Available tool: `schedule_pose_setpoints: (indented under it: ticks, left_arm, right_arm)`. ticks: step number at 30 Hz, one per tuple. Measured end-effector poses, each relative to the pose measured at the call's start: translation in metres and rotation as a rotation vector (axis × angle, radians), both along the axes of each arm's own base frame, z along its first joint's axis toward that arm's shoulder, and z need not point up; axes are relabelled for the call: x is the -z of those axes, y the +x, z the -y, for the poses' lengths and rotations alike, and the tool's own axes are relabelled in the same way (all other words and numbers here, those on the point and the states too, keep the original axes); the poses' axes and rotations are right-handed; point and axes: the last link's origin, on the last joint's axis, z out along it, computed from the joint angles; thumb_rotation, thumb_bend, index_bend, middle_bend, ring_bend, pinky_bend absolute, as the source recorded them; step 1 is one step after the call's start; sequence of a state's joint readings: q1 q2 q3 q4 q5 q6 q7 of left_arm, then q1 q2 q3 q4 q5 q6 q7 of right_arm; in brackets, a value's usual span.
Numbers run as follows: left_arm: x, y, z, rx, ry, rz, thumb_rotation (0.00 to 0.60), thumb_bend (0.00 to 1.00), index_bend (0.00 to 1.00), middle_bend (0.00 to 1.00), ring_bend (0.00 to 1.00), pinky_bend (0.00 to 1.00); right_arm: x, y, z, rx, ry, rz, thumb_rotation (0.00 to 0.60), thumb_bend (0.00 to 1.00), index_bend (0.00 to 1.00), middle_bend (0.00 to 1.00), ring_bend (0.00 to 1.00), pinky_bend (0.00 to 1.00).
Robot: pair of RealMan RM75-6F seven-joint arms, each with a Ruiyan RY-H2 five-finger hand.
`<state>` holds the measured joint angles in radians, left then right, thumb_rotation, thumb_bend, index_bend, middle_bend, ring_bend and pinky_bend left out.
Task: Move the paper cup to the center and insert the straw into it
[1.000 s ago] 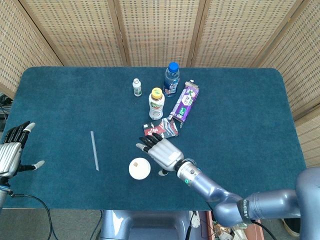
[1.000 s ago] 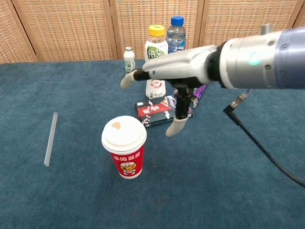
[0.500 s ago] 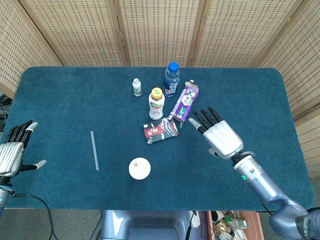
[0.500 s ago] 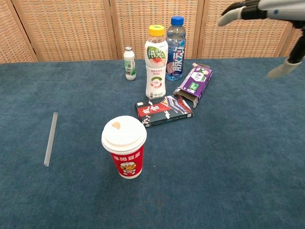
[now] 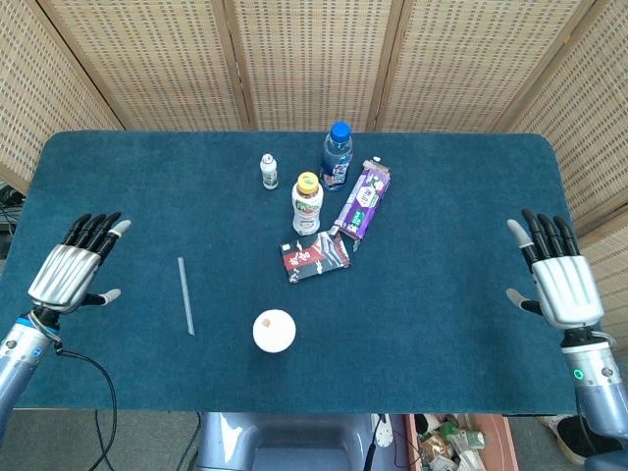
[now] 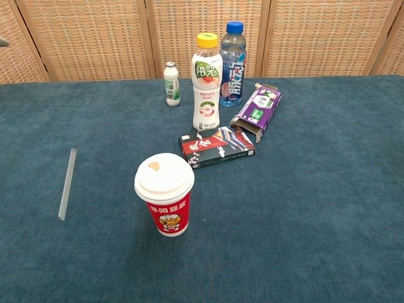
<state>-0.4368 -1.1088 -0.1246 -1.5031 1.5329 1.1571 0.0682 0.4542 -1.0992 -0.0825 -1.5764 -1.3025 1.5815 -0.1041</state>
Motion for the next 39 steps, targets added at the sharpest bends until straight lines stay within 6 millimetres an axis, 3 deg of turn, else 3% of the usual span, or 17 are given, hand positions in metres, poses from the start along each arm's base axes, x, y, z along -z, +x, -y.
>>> schedule_pose_setpoints:
  ticks: [4, 10, 18, 23, 27, 29, 32, 39]
  left_arm:
    - [0.01, 0.011, -0.023, 0.167, -0.063, -0.098, 0.6, 0.1, 0.1, 0.0, 0.0, 0.0]
    - [0.019, 0.009, -0.056, 0.337, -0.16, -0.245, 0.6, 0.12, 0.32, 0.0, 0.0, 0.0]
    - [0.032, -0.002, -0.099, 0.423, -0.248, -0.397, 0.6, 0.16, 0.37, 0.0, 0.0, 0.0]
    - [0.06, -0.006, -0.112, 0.399, -0.317, -0.412, 0.6, 0.19, 0.39, 0.0, 0.0, 0.0]
    - [0.078, -0.012, -0.113, 0.36, -0.362, -0.425, 0.6, 0.34, 0.4, 0.0, 0.0, 0.0]
    - [0.086, -0.014, -0.112, 0.334, -0.386, -0.408, 0.6, 0.49, 0.4, 0.0, 0.0, 0.0]
    - [0.097, -0.015, -0.111, 0.304, -0.421, -0.391, 0.6, 0.63, 0.4, 0.0, 0.0, 0.0]
    - [0.106, -0.015, -0.113, 0.282, -0.453, -0.418, 0.6, 0.77, 0.4, 0.0, 0.0, 0.0]
  right_arm:
    - [-0.002, -0.01, -0.016, 0.043, -0.056, 0.08, 0.6, 0.0, 0.0, 0.0, 0.0, 0.0]
    - [-0.004, -0.013, -0.017, 0.065, -0.092, 0.114, 0.6, 0.0, 0.0, 0.0, 0.0, 0.0]
    - [-0.004, -0.018, -0.008, 0.091, -0.104, 0.134, 0.6, 0.0, 0.0, 0.0, 0.0, 0.0]
    - [-0.003, -0.022, -0.006, 0.099, -0.097, 0.132, 0.6, 0.0, 0.0, 0.0, 0.0, 0.0]
    - [-0.003, -0.022, -0.007, 0.094, -0.094, 0.138, 0.6, 0.0, 0.0, 0.0, 0.0, 0.0]
    - [-0.003, -0.021, -0.007, 0.09, -0.091, 0.141, 0.6, 0.0, 0.0, 0.0, 0.0, 0.0]
    - [-0.002, -0.021, -0.007, 0.09, -0.087, 0.143, 0.6, 0.0, 0.0, 0.0, 0.0, 0.0]
    - [0.0, -0.019, -0.007, 0.083, -0.076, 0.148, 0.6, 0.0, 0.0, 0.0, 0.0, 0.0]
